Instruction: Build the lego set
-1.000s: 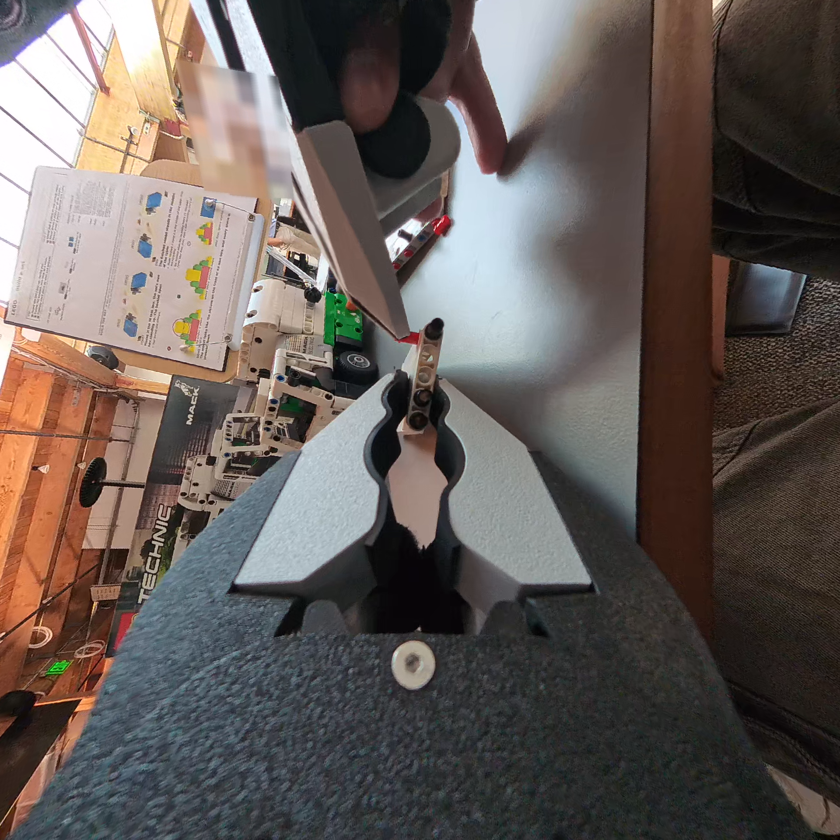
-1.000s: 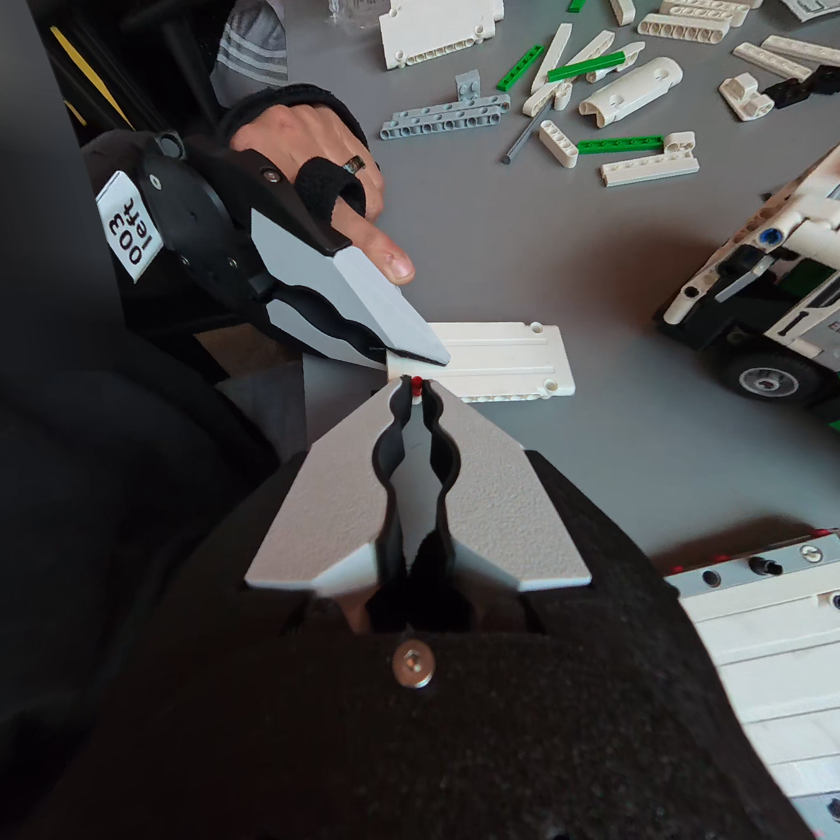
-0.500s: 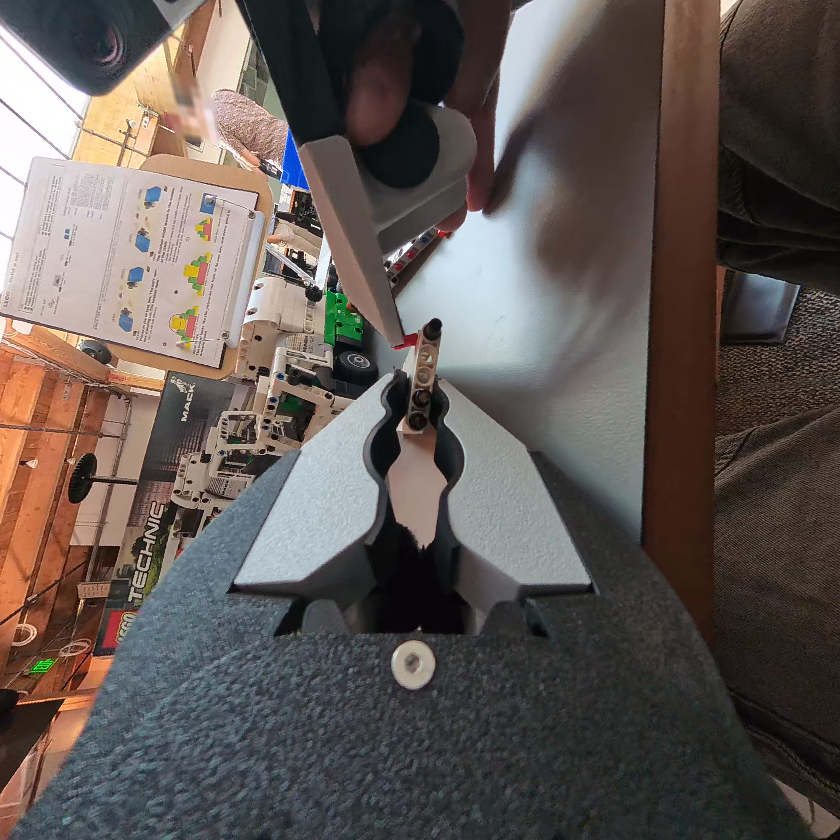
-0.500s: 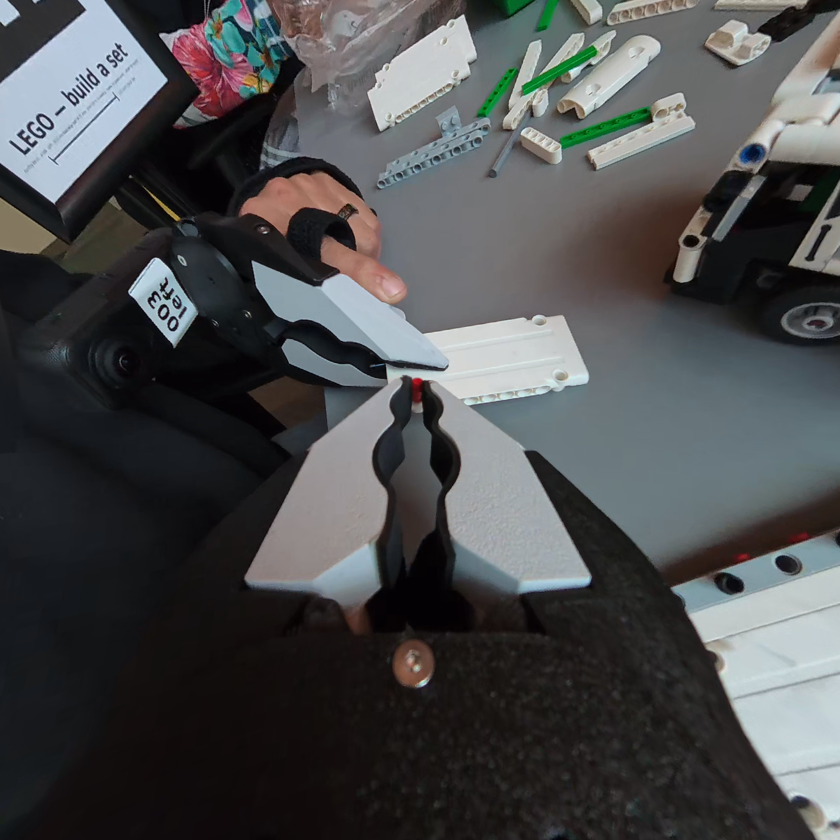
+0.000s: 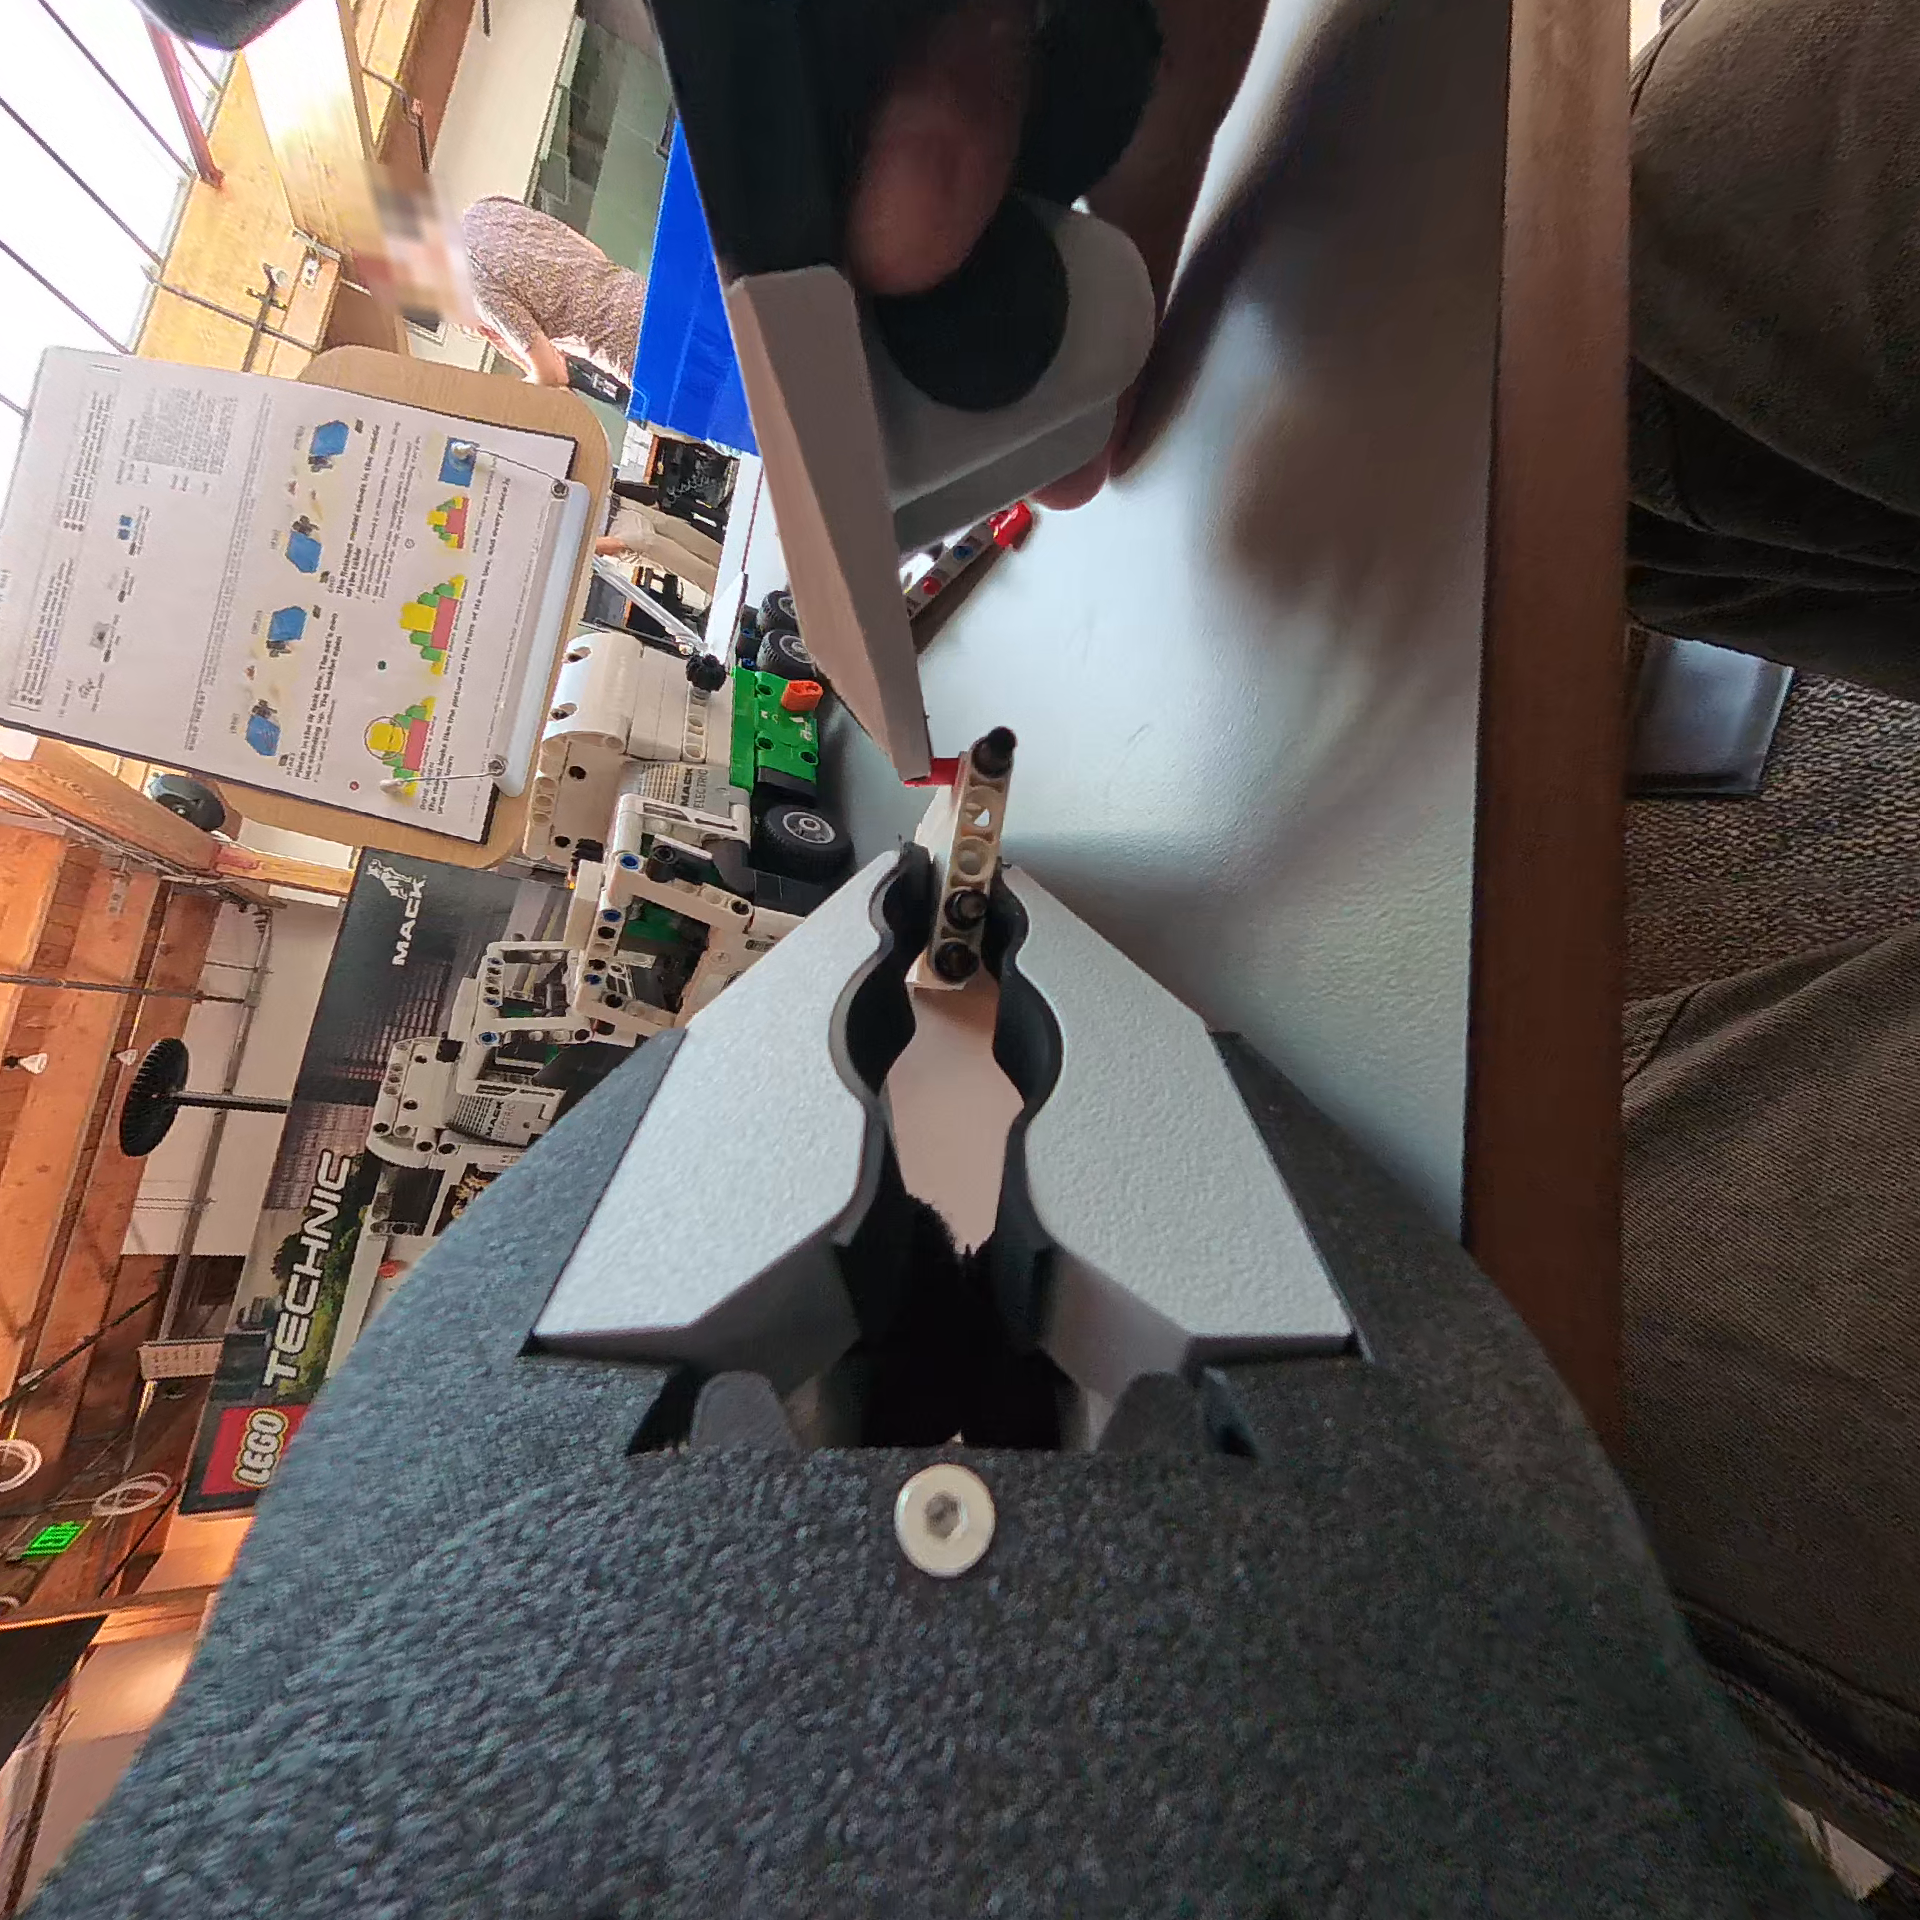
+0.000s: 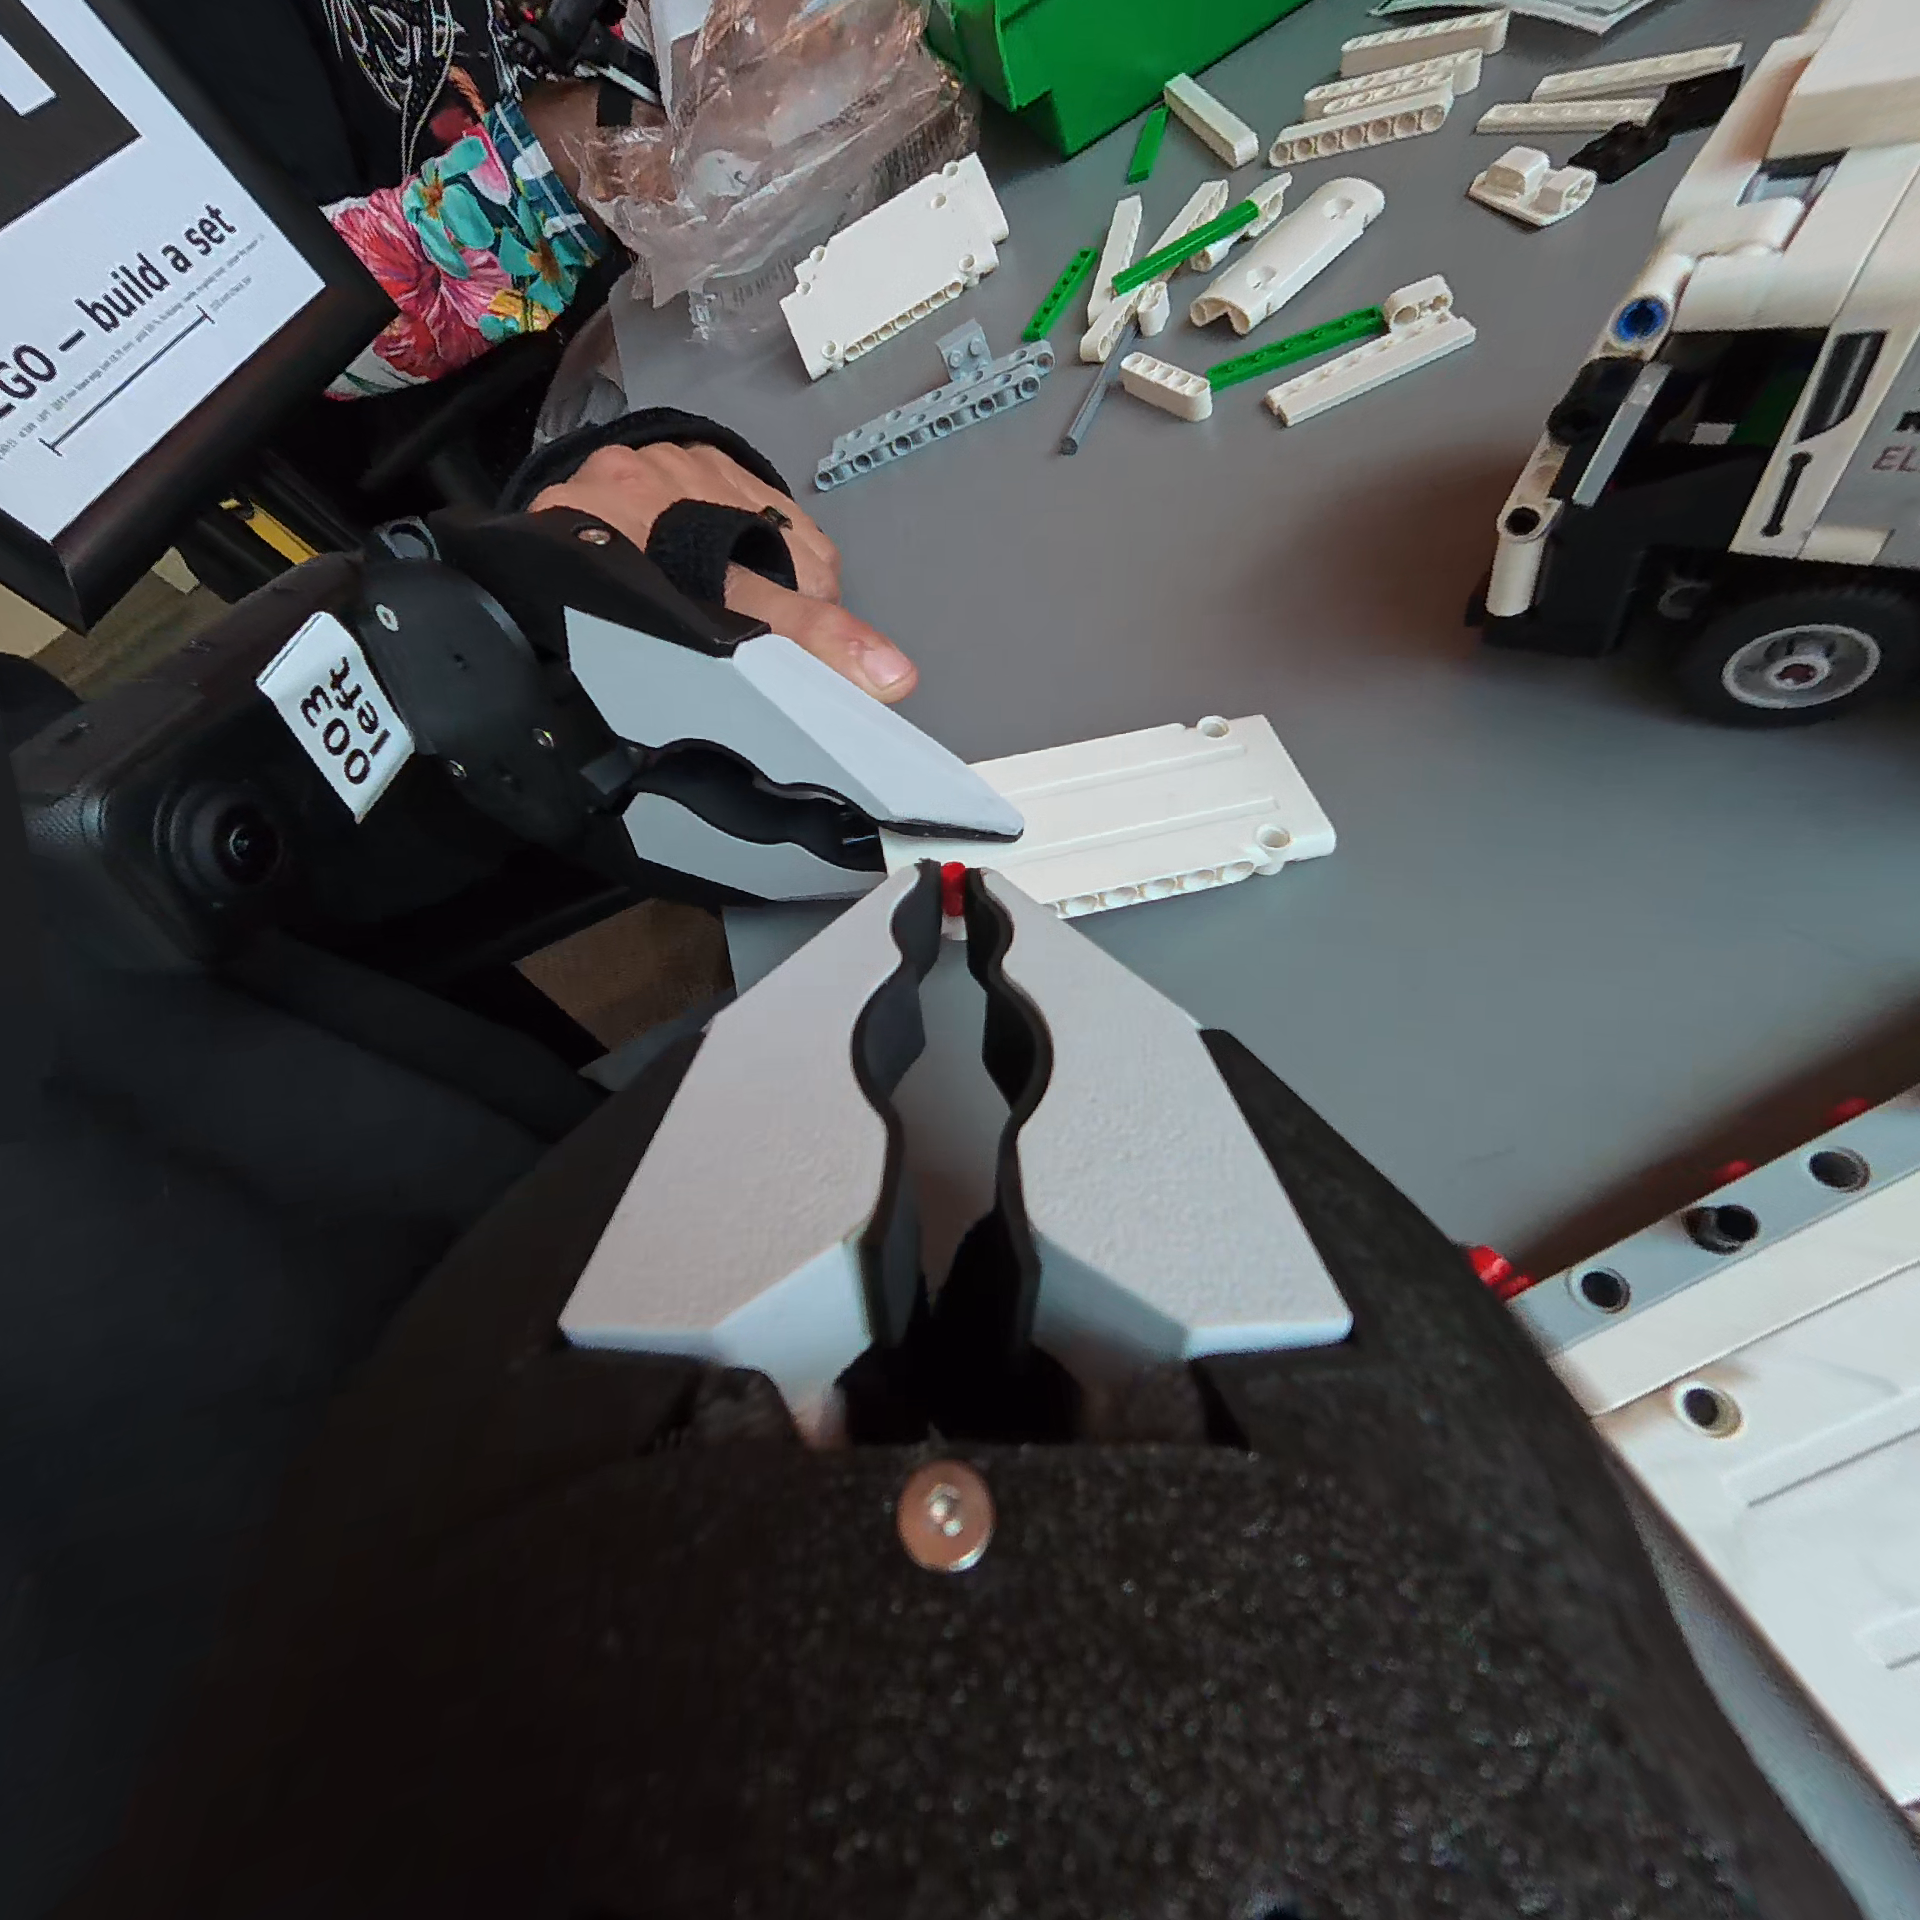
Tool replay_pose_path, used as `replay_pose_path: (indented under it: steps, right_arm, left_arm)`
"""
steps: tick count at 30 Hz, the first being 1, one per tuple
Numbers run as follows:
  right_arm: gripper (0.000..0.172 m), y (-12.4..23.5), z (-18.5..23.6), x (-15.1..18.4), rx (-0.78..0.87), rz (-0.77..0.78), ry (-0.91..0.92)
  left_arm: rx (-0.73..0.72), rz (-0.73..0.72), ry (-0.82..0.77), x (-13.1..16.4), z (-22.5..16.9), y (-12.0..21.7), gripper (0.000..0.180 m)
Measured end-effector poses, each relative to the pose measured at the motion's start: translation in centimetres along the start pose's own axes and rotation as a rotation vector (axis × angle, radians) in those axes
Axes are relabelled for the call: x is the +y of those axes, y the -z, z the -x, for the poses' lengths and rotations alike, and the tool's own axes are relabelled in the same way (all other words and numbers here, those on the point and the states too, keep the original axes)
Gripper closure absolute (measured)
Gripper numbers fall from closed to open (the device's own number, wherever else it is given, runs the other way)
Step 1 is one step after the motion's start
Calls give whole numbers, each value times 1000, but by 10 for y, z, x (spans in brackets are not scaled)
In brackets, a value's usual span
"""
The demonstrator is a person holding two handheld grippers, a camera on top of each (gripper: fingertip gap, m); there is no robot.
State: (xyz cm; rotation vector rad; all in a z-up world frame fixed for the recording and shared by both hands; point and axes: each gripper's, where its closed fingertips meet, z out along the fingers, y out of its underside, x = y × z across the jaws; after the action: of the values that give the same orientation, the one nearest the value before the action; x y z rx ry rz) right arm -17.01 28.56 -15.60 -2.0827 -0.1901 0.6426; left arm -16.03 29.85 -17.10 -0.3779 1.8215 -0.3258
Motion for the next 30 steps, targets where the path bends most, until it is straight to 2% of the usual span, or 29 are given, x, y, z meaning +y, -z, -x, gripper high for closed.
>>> replay_pose_path:
  steps: [10, 30]
  right_arm:
    - [169, 0, -4, -5, 92, -81, -93]
    - [169, 2, -1, -2, 180, -125, -44]
  left_arm:
    - [-2, 6, 25, 1, 2, 0, 172]
    - [5, 1, 22, 0, 1, 0, 172]
